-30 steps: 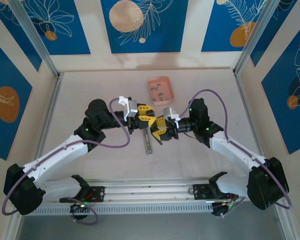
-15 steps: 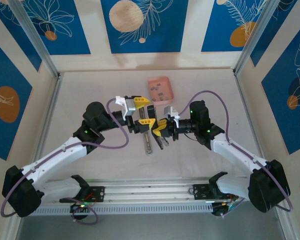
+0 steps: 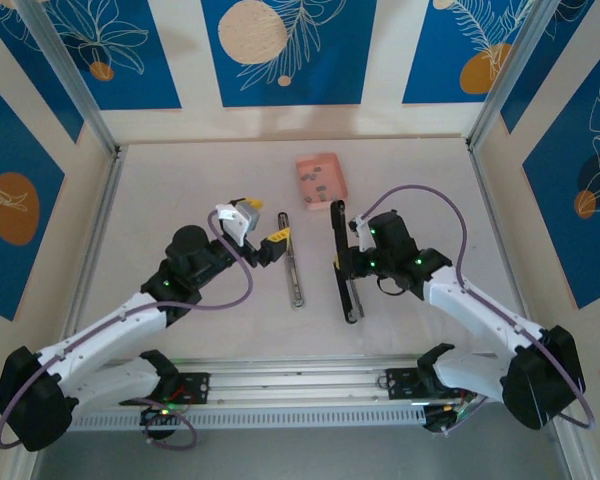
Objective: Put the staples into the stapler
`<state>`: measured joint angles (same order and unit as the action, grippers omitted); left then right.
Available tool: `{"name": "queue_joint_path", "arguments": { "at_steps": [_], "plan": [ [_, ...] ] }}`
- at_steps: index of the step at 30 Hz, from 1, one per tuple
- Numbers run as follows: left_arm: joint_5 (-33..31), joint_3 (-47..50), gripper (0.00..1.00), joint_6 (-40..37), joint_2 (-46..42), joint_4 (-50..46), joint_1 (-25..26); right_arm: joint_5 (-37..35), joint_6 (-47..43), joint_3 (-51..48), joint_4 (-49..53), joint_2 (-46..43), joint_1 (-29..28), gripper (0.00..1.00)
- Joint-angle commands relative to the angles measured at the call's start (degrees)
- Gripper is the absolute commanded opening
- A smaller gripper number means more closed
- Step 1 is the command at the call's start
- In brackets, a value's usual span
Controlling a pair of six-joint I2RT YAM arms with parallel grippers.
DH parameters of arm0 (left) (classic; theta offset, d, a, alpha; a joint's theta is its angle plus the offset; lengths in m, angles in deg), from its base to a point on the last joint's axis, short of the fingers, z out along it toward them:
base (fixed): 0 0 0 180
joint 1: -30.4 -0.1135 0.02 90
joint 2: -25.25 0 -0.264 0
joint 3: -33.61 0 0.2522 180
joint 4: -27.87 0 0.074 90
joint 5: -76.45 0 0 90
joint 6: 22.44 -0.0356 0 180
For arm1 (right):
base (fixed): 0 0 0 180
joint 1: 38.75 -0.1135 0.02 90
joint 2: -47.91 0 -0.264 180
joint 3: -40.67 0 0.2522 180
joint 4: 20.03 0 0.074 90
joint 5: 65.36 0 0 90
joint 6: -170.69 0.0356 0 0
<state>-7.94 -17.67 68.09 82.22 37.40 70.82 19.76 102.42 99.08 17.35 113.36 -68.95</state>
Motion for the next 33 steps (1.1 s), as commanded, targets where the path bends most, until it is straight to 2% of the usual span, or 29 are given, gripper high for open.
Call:
{"name": "queue_joint_path", "arguments": {
  "at_steps": [1, 10, 15, 29, 32, 33],
  "plan": [
    [-3.64, 1.19, 0.86, -1.35, -1.23, -2.08, 0.28, -9.13, 5.77, 6.08, 7.37, 4.50, 1.41, 0.00],
    [-5.19, 2.04, 0.86, -1.71, -0.72, -4.42, 0.35, -12.94, 7.92, 18.27, 14.82, 22.55, 6.16, 0.00],
    [-5.62, 1.90, 0.87, -2.90, -0.33, -5.78, 0.27, -14.06, 3.37, 23.04, 16.92, 29.72, 8.49, 0.00],
    [-5.04, 2.36, 0.87, -3.27, 2.82, -5.36, -0.03, -12.77, -10.20, 30.55, 22.65, 41.36, 13.71, 0.00],
    [-4.56, 1.88, 0.88, -3.17, 4.27, -4.68, -0.03, -10.70, -9.99, 30.14, 22.53, 42.12, 14.60, 0.04],
    [-4.10, 1.70, 0.88, -3.17, 4.71, -4.29, -0.05, -10.37, -9.70, 29.94, 22.37, 42.17, 14.80, 0.08]
  ]
}}
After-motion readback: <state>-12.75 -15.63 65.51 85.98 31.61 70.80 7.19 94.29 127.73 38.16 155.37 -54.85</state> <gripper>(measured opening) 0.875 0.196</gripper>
